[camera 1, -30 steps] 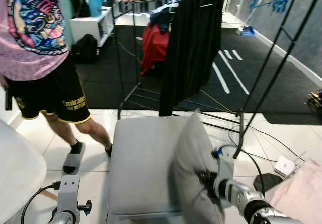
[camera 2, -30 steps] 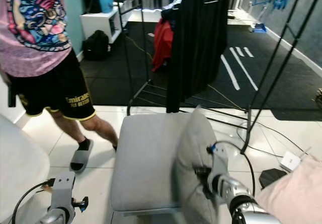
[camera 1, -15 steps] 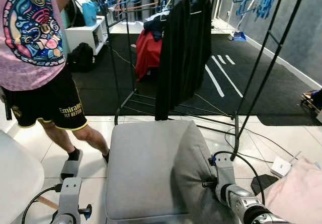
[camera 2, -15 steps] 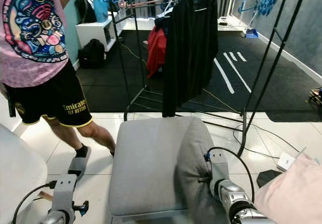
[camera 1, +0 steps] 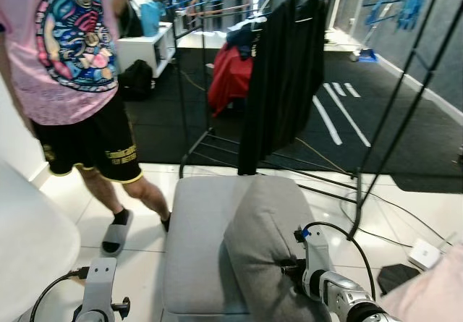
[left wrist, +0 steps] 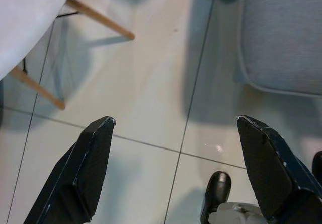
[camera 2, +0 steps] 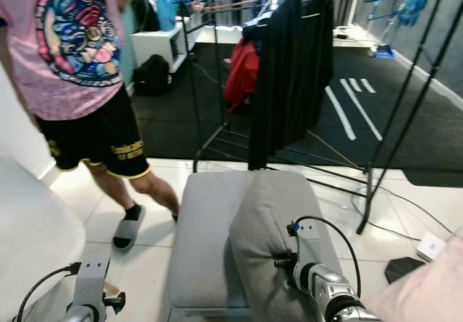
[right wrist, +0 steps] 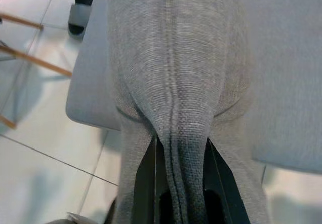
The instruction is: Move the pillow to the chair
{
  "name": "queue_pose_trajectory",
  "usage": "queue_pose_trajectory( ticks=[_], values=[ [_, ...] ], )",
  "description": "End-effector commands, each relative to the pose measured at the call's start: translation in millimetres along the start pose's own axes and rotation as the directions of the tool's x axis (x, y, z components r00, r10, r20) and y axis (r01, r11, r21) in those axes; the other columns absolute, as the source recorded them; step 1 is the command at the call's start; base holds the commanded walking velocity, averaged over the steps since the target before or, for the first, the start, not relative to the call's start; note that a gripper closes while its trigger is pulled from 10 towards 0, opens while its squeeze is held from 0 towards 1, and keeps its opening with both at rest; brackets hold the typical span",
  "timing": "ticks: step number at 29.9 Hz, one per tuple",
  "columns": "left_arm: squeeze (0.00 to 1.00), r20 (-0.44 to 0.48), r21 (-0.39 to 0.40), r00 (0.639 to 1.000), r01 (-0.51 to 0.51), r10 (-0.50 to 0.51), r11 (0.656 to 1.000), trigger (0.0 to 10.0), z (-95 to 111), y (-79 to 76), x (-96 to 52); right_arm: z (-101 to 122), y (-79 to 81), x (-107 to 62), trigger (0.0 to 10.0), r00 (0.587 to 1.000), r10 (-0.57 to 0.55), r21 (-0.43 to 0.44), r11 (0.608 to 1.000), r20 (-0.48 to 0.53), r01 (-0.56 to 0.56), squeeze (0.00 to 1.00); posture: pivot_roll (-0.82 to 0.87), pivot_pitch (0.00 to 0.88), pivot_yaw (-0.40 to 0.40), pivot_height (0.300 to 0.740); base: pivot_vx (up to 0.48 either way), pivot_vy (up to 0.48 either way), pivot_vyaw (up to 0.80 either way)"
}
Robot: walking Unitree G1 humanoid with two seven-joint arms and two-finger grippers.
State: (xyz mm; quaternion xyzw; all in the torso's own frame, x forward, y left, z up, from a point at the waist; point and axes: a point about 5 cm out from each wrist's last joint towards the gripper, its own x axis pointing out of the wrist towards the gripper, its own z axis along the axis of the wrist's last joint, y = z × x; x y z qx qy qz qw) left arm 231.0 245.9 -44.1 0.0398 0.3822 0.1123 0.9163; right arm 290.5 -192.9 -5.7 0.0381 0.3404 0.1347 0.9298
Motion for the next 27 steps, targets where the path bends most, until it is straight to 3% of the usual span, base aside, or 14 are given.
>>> queue_pose_trajectory(
  ticks=[1, 7, 9, 12, 23, 27],
  values=[
    [0.00, -0.023, 0.014, 1.000, -0.004, 0.004, 1.000, 10.0, -6, 3.9, -1.0, 1, -1.1, -1.1, 10.0, 0.999, -0.013, -0.082, 0.997, 0.030, 0.015, 0.00, -0.10, 0.037, -0.054, 0.740, 0.000, 0.000, 0.54],
    [0.00, -0.039, 0.018, 0.999, 0.004, -0.003, 1.000, 10.0, -9, 2.3, -1.3, -12, -3.7, -4.2, 10.0, 1.000, -0.025, -0.057, 0.998, 0.011, 0.025, 0.00, -0.09, 0.032, -0.058, 0.740, 0.000, 0.000, 0.54],
    [0.00, -0.096, 0.053, 0.994, 0.052, -0.047, 0.997, 10.0, -19, -6.0, -2.8, -26, -9.0, -9.1, 10.0, 0.999, -0.041, -0.015, 0.999, -0.015, 0.041, 0.00, -0.09, 0.024, -0.060, 0.740, 0.000, 0.000, 0.54],
    [0.00, -0.128, 0.084, 0.988, 0.092, -0.081, 0.992, 10.0, -25, -12.8, -4.0, -35, -10.5, -11.0, 10.0, 0.997, -0.055, -0.035, 0.998, -0.060, 0.053, 0.00, -0.10, 0.012, -0.065, 0.740, 0.000, 0.000, 0.54],
    [0.00, -0.093, 0.064, 0.991, 0.104, -0.098, 0.993, 10.0, -19, -14.6, -3.0, -49, 0.2, -7.9, 10.0, 0.992, -0.090, 0.003, 0.996, -0.088, 0.091, 0.00, -0.10, 0.015, -0.066, 0.740, 0.000, 0.000, 0.54],
    [0.00, -0.092, 0.068, 0.988, 0.131, -0.124, 0.989, 10.0, -16, -15.7, -2.5, -47, -7.6, -11.0, 10.0, 0.991, -0.109, 0.021, 0.994, -0.075, 0.111, 0.00, -0.10, 0.018, -0.061, 0.740, 0.000, -0.437, 0.54]
  ],
)
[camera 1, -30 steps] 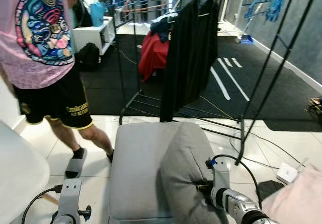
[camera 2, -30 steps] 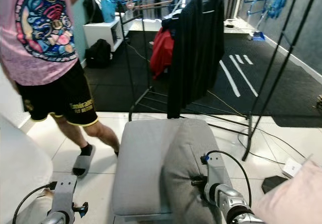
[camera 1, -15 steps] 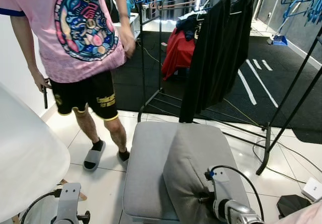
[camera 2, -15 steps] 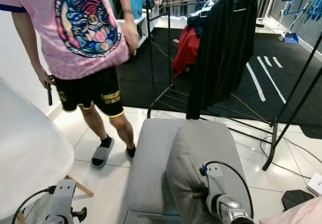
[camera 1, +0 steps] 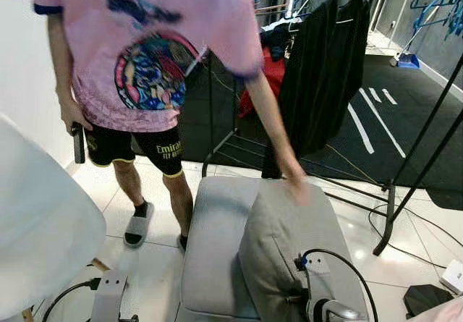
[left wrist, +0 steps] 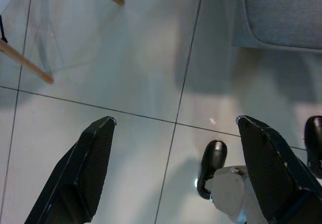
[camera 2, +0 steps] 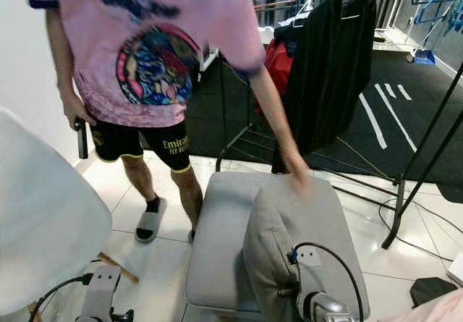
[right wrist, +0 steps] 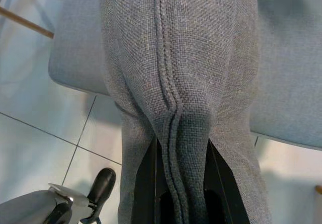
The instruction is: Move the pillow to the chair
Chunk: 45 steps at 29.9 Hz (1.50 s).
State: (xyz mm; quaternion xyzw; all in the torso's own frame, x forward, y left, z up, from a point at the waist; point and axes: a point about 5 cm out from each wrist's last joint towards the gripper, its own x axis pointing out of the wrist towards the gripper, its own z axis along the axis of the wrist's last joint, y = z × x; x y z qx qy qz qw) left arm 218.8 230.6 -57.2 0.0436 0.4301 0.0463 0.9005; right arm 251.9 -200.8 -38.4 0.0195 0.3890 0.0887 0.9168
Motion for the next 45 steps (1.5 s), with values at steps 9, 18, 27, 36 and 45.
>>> queue_pose_trajectory(
  ticks=[9, 18, 27, 36, 45],
  values=[
    [0.00, 0.025, -0.026, 1.000, -0.017, 0.018, 1.000, 10.0, 6, 2.7, 0.3, 9, -11.1, -3.2, 10.0, 0.999, -0.021, 0.016, 1.000, 0.043, 0.020, 0.00, -0.10, 0.028, -0.057, 0.740, 0.000, -0.197, 0.54],
    [0.00, 0.027, -0.022, 0.999, -0.020, 0.020, 1.000, 10.0, 6, 3.7, 0.3, 11, -10.5, -3.1, 10.0, 0.999, -0.005, 0.017, 1.000, 0.054, 0.005, 0.00, -0.10, 0.032, -0.053, 0.740, 0.000, 0.000, 0.53],
    [0.00, 0.029, -0.016, 0.999, -0.019, 0.020, 1.000, 10.0, 7, 4.1, 0.3, 14, 0.8, -0.3, 10.0, 0.995, 0.080, -0.019, 0.997, 0.065, -0.078, 0.00, -0.10, 0.033, -0.051, 0.740, 0.000, 0.000, 0.53],
    [0.00, 0.038, -0.023, 0.999, -0.018, 0.019, 1.000, 10.0, 8, 3.9, 0.4, 10, 9.5, 2.0, 10.0, 0.994, 0.092, -0.020, 0.996, 0.062, -0.091, 0.00, -0.10, 0.035, -0.052, 0.740, 0.000, 0.000, 0.53],
    [0.00, 0.043, -0.013, 0.999, -0.014, 0.014, 1.000, 10.0, 10, 3.5, 0.5, -8, 20.0, 2.6, 10.0, 0.995, 0.098, -0.018, 0.995, 0.033, -0.098, 0.00, -0.10, 0.036, -0.052, 0.740, 0.000, 0.000, 0.54]
  ],
)
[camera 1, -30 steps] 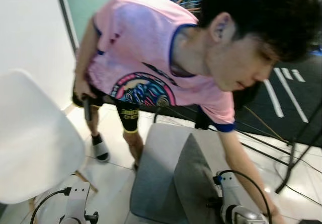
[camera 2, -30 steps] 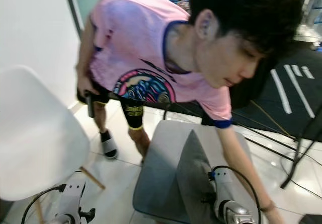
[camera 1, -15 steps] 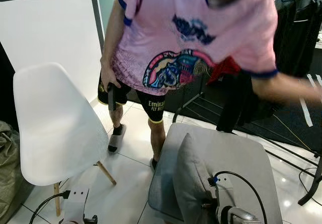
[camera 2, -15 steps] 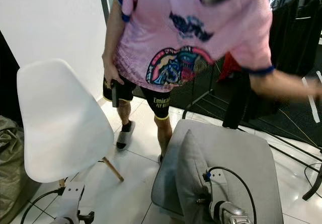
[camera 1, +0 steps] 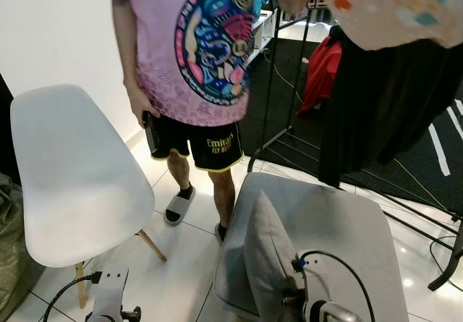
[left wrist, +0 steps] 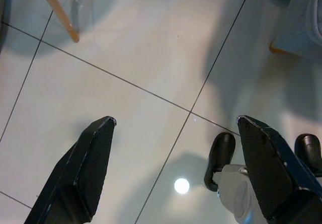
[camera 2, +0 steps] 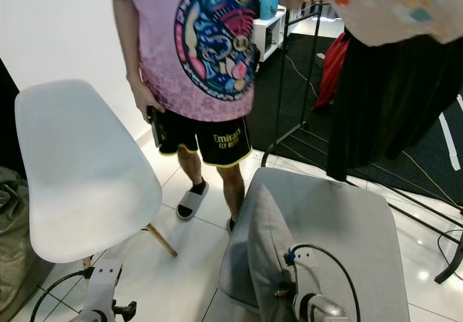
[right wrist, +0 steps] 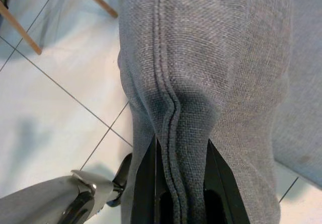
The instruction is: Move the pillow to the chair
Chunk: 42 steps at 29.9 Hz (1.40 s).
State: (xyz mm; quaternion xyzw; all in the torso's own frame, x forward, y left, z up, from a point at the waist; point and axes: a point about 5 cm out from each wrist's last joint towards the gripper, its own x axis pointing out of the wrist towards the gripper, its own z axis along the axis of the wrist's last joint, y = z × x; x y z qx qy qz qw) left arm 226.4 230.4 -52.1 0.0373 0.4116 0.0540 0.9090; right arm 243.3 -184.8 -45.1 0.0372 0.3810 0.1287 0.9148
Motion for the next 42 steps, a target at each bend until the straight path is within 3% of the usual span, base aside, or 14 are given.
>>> queue_pose_trajectory(
  ticks=[1, 7, 11, 42],
  values=[
    [0.00, -0.005, 0.024, 1.000, 0.012, -0.012, 1.000, 10.0, -1, 1.7, -0.3, -2, 5.4, 1.3, 10.0, 1.000, 0.010, -0.016, 1.000, 0.013, -0.010, 0.00, -0.10, 0.036, -0.052, 0.740, 0.000, -0.480, 0.54],
    [0.00, -0.008, 0.035, 1.000, 0.006, -0.006, 0.999, 10.0, -1, 1.9, -0.3, -10, 9.7, 1.1, 10.0, 1.000, 0.009, -0.015, 1.000, 0.000, -0.009, 0.00, -0.10, 0.037, -0.050, 0.740, 0.000, -0.480, 0.54],
    [0.00, 0.005, -0.007, 1.000, -0.018, 0.018, 1.000, 10.0, 1, 5.0, -0.3, -16, 14.1, 1.6, 10.0, 1.000, 0.011, -0.018, 1.000, -0.006, -0.011, 0.00, -0.10, 0.039, -0.054, 0.740, 0.000, 0.000, 0.54],
    [0.00, -0.001, 0.026, 1.000, -0.010, 0.010, 1.000, 10.0, -2, 3.4, -0.6, -10, 12.9, 3.6, 10.0, 0.999, -0.036, -0.038, 0.999, -0.003, 0.036, 0.00, -0.10, 0.030, -0.047, 0.740, 0.000, 0.000, 0.50]
  ],
)
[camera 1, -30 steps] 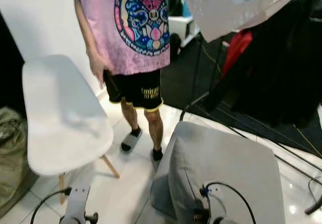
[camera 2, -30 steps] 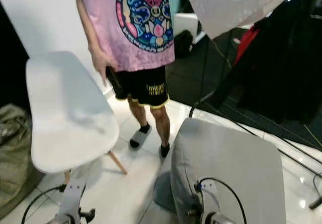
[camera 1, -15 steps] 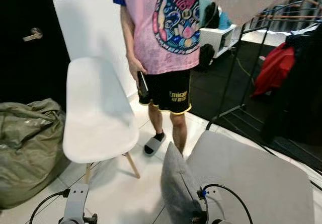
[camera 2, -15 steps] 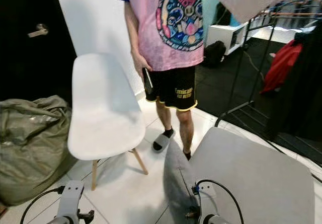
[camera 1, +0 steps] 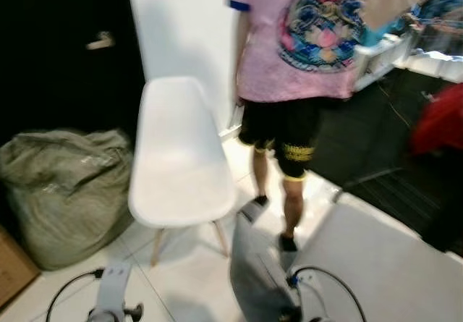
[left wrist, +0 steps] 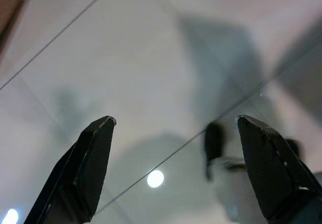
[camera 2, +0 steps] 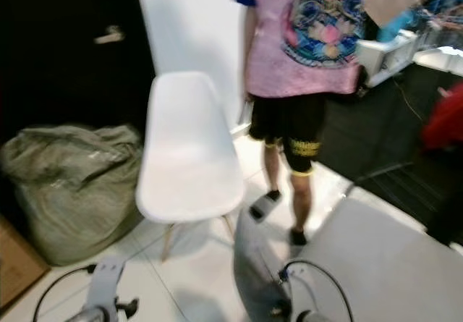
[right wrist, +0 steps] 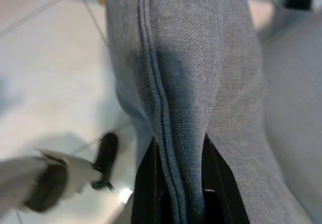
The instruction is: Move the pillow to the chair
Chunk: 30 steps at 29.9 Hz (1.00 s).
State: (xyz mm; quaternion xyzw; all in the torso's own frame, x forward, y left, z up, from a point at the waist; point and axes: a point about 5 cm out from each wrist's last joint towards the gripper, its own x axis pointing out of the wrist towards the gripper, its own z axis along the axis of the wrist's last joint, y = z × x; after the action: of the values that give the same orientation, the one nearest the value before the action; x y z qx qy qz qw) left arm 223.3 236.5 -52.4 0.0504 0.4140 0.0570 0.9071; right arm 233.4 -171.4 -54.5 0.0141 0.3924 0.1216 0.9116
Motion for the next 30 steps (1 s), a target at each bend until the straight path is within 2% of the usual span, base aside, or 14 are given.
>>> queue_pose_trajectory(
  ticks=[1, 4, 9, 30],
  values=[
    [0.00, 0.003, 0.004, 1.000, 0.007, -0.007, 1.000, 10.0, 1.2, -2.8, 0.4, 3.6, -0.7, 0.1, 10.0, 1.000, -0.006, -0.004, 1.000, 0.025, 0.006, 0.00, -0.10, 0.030, -0.047, 0.740, 0.000, 0.000, 0.00],
    [0.00, 0.008, -0.004, 1.000, 0.009, -0.009, 1.000, 10.0, 1.7, -3.1, 0.4, 3.2, -4.4, -0.4, 10.0, 0.999, -0.052, -0.009, 0.999, 0.017, 0.052, 0.00, -0.10, 0.036, -0.048, 0.740, 0.000, 0.000, 0.00],
    [0.00, 0.009, -0.005, 1.000, 0.023, -0.023, 1.000, 10.0, 2.5, -4.1, 0.6, 5.2, -3.5, -0.1, 10.0, 0.999, -0.041, 0.006, 0.999, 0.033, 0.040, 0.00, -0.10, 0.038, -0.048, 0.740, 0.000, 0.000, 0.00],
    [0.00, 0.014, -0.005, 0.999, 0.031, -0.030, 1.000, 10.0, 4.1, -4.7, 0.8, 9.2, -3.9, 0.2, 10.0, 0.997, -0.047, -0.024, 0.999, 0.054, 0.048, 0.00, -0.10, 0.041, -0.048, 0.740, 0.306, 0.000, 0.00]
  ],
)
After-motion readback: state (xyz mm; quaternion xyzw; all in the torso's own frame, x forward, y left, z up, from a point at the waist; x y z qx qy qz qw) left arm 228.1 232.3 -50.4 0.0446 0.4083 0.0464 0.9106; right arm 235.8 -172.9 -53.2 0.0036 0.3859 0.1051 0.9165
